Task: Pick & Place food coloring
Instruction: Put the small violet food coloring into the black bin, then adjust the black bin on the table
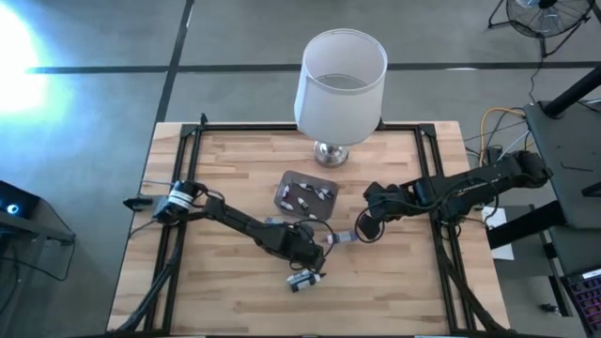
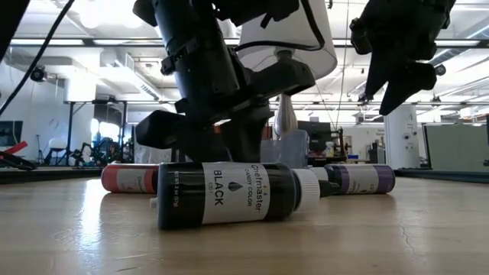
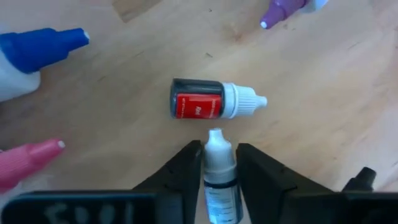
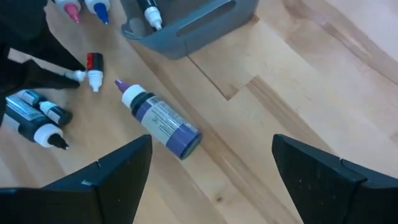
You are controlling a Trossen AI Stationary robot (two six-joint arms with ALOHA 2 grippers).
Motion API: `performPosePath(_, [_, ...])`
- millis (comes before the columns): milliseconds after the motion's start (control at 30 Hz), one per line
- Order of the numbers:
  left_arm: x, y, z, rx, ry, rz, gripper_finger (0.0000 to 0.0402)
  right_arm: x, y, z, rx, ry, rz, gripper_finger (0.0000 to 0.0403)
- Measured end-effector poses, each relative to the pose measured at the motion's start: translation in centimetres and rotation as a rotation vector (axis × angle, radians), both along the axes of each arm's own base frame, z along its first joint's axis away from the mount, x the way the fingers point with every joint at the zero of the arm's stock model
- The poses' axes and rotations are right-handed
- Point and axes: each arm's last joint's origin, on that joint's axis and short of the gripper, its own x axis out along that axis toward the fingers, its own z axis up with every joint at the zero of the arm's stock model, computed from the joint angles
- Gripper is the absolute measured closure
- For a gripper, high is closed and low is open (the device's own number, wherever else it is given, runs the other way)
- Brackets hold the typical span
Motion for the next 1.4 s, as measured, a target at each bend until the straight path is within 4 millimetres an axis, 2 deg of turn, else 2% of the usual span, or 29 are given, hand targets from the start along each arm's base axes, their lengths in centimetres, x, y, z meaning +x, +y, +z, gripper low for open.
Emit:
performPosePath(200, [0.3,0.6,0.0,0.034,-0.021,0.012,0.0350,0.0,0.0,0.0,-0.003,-0.001,0.006,0.0077])
performPosePath(333, [0.5,0.9,1.2,0.107,-0.060,0.030,0.0354,0.0,0.0,0.0,-0.010,-0.002,0.007,0.0077])
performPosePath(433, [0.4,1.2,3.8,0.165,-0.098,0.053,0.0355,0.0,-0.1,0.0,-0.026,-0.002,0.004,0.0077])
performPosePath(500, [-0.1,1.0,7.4,0.198,-0.158,0.056,0.0355,0.0,-0.1,0.0,-0.032,-0.002,0.007,0.0078])
performPosePath(600, [-0.6,1.4,11.6,0.274,-0.265,0.054,0.0355,0.0,-0.1,0.0,-0.039,0.000,0.015,0.0078])
performPosePath(667, [-0.6,2.7,12.7,0.370,-0.273,0.062,0.0355,0.0,-0.1,0.0,-0.041,-0.002,0.014,0.0078])
performPosePath(733, [-0.1,4.8,13.0,0.424,-0.267,0.070,0.0355,0.0,-0.1,-0.1,-0.042,-0.001,0.015,0.0078])
performPosePath(867, [1.0,9.1,11.5,0.429,-0.201,0.034,0.0354,0.0,-0.1,-0.1,-0.041,-0.003,0.015,0.0078])
performPosePath(967, [1.4,10.7,10.4,0.432,-0.150,-0.011,0.0340,0.0,0.0,-0.1,-0.041,-0.003,0.021,0.0078])
performPosePath(1100, [1.3,11.2,10.5,0.473,-0.122,-0.082,0.0291,0.3,0.3,0.0,-0.066,-0.039,0.092,0.0077])
performPosePath(1267, [0.4,11.1,10.2,0.511,0.004,-0.144,0.0232,0.8,0.7,-0.1,-0.106,-0.112,0.177,0.0077])
performPosePath(1400, [-0.8,8.8,11.7,0.516,0.008,-0.202,0.0214,1.5,0.9,-1.3,-0.140,-0.196,0.208,0.0078])
